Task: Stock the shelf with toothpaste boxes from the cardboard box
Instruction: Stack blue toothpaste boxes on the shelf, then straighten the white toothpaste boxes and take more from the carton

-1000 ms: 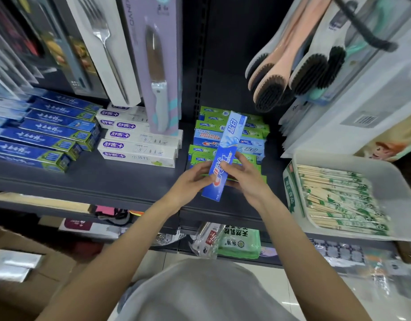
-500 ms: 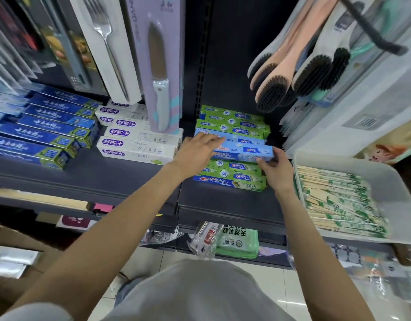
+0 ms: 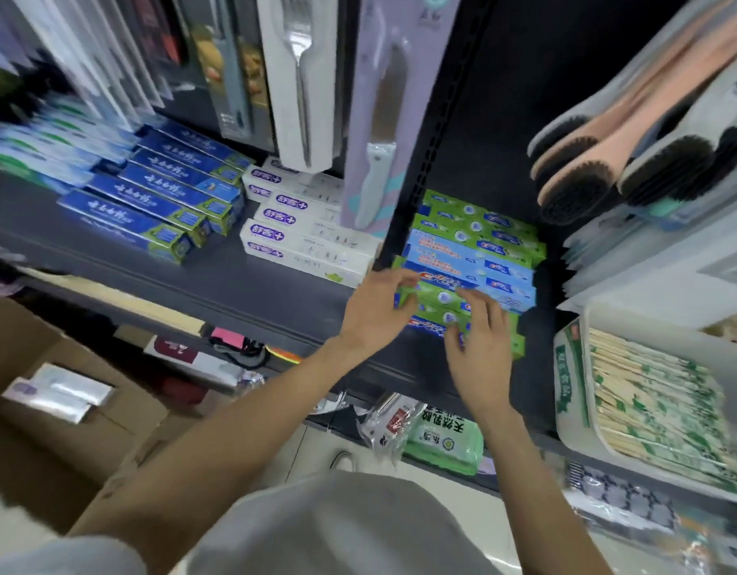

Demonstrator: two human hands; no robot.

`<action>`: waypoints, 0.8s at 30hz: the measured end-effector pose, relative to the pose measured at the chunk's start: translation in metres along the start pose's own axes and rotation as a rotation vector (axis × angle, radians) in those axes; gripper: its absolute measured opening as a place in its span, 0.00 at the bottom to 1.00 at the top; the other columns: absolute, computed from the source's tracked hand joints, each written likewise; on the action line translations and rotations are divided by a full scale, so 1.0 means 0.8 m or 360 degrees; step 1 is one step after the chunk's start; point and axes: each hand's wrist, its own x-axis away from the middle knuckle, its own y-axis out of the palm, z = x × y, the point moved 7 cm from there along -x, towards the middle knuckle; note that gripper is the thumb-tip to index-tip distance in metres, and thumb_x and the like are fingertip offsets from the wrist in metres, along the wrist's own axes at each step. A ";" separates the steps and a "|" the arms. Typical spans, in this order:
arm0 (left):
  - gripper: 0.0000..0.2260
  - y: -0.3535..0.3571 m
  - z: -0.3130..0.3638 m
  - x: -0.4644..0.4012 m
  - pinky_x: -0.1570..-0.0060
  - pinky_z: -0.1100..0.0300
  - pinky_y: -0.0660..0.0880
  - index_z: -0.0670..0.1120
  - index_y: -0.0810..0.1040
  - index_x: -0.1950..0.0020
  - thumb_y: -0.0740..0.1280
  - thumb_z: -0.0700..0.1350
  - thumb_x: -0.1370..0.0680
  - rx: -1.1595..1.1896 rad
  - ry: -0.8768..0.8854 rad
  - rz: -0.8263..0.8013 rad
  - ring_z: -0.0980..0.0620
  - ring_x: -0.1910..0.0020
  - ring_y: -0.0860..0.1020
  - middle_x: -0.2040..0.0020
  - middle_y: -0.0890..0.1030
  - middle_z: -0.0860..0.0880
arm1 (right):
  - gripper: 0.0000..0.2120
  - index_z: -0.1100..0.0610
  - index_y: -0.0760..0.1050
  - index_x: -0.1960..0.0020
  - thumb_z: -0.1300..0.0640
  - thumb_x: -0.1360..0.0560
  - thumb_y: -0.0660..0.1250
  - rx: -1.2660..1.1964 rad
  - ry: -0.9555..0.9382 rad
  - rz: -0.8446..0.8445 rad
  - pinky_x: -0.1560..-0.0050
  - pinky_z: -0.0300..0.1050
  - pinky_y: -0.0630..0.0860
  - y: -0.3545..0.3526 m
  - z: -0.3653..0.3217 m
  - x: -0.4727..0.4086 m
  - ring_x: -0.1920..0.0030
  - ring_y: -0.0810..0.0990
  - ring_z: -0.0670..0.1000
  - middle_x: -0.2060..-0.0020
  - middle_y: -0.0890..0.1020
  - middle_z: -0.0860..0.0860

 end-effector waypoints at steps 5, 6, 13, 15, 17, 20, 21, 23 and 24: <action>0.09 -0.104 -0.114 0.116 0.57 0.62 0.72 0.50 0.80 0.46 0.66 0.43 0.25 -0.0173 -0.0181 -0.0090 0.58 0.61 0.74 0.56 0.82 0.54 | 0.10 0.53 0.77 0.45 0.62 0.25 0.65 -0.0175 -0.0224 -0.0580 0.58 0.46 0.76 0.071 -0.126 0.036 0.55 0.83 0.52 0.54 0.84 0.47; 0.09 -0.131 -0.147 0.144 0.56 0.62 0.71 0.48 0.80 0.47 0.66 0.42 0.25 -0.0201 -0.0272 -0.0057 0.57 0.60 0.74 0.56 0.81 0.53 | 0.09 0.52 0.77 0.46 0.61 0.25 0.66 -0.0187 -0.0283 -0.0690 0.59 0.46 0.76 0.091 -0.151 0.045 0.56 0.83 0.51 0.55 0.84 0.47; 0.08 -0.336 -0.357 0.353 0.54 0.59 0.73 0.49 0.80 0.47 0.66 0.43 0.24 -0.0114 -0.1213 0.0388 0.52 0.56 0.79 0.56 0.81 0.53 | 0.13 0.49 0.74 0.39 0.54 0.23 0.63 0.0013 -0.0731 -0.1643 0.56 0.46 0.74 0.283 -0.331 0.144 0.50 0.80 0.51 0.50 0.82 0.49; 0.08 -0.390 -0.410 0.391 0.53 0.59 0.74 0.50 0.80 0.47 0.65 0.42 0.24 -0.0053 -0.1414 0.0450 0.51 0.54 0.80 0.56 0.81 0.53 | 0.13 0.50 0.73 0.38 0.54 0.22 0.62 -0.0019 -0.0732 -0.1795 0.56 0.46 0.75 0.330 -0.387 0.167 0.50 0.80 0.51 0.51 0.82 0.49; 0.08 -0.441 -0.462 0.423 0.51 0.57 0.75 0.52 0.80 0.48 0.65 0.43 0.24 -0.0043 -0.1581 0.0514 0.50 0.53 0.79 0.55 0.81 0.52 | 0.12 0.52 0.74 0.39 0.55 0.22 0.61 -0.0035 -0.0718 -0.1907 0.54 0.49 0.76 0.376 -0.439 0.185 0.50 0.80 0.53 0.51 0.82 0.51; 0.09 -0.501 -0.535 0.468 0.49 0.58 0.74 0.52 0.79 0.46 0.65 0.45 0.24 -0.0040 -0.1781 0.0607 0.50 0.51 0.79 0.53 0.81 0.52 | 0.12 0.53 0.75 0.39 0.58 0.22 0.60 -0.0087 -0.0761 -0.1953 0.52 0.48 0.76 0.446 -0.514 0.202 0.50 0.80 0.53 0.49 0.82 0.52; 0.09 -0.514 -0.560 0.482 0.49 0.58 0.74 0.52 0.79 0.46 0.65 0.45 0.24 -0.0016 -0.1837 0.0648 0.50 0.51 0.79 0.53 0.81 0.52 | 0.12 0.53 0.75 0.40 0.58 0.22 0.60 -0.0102 -0.0791 -0.1955 0.53 0.47 0.76 0.472 -0.537 0.208 0.50 0.80 0.52 0.50 0.82 0.52; 0.09 -0.529 -0.611 0.507 0.50 0.57 0.75 0.52 0.78 0.46 0.65 0.45 0.24 0.0035 -0.1936 0.0712 0.50 0.52 0.80 0.51 0.81 0.52 | 0.12 0.53 0.75 0.40 0.59 0.22 0.61 -0.0111 -0.0813 -0.1960 0.54 0.43 0.75 0.529 -0.575 0.221 0.51 0.80 0.50 0.51 0.82 0.50; 0.09 -0.530 -0.640 0.518 0.50 0.57 0.75 0.52 0.77 0.44 0.65 0.46 0.24 0.0045 -0.1983 0.0711 0.51 0.53 0.79 0.50 0.81 0.52 | 0.11 0.53 0.75 0.40 0.59 0.22 0.61 -0.0133 -0.0802 -0.1966 0.54 0.42 0.75 0.560 -0.591 0.228 0.51 0.80 0.49 0.51 0.82 0.50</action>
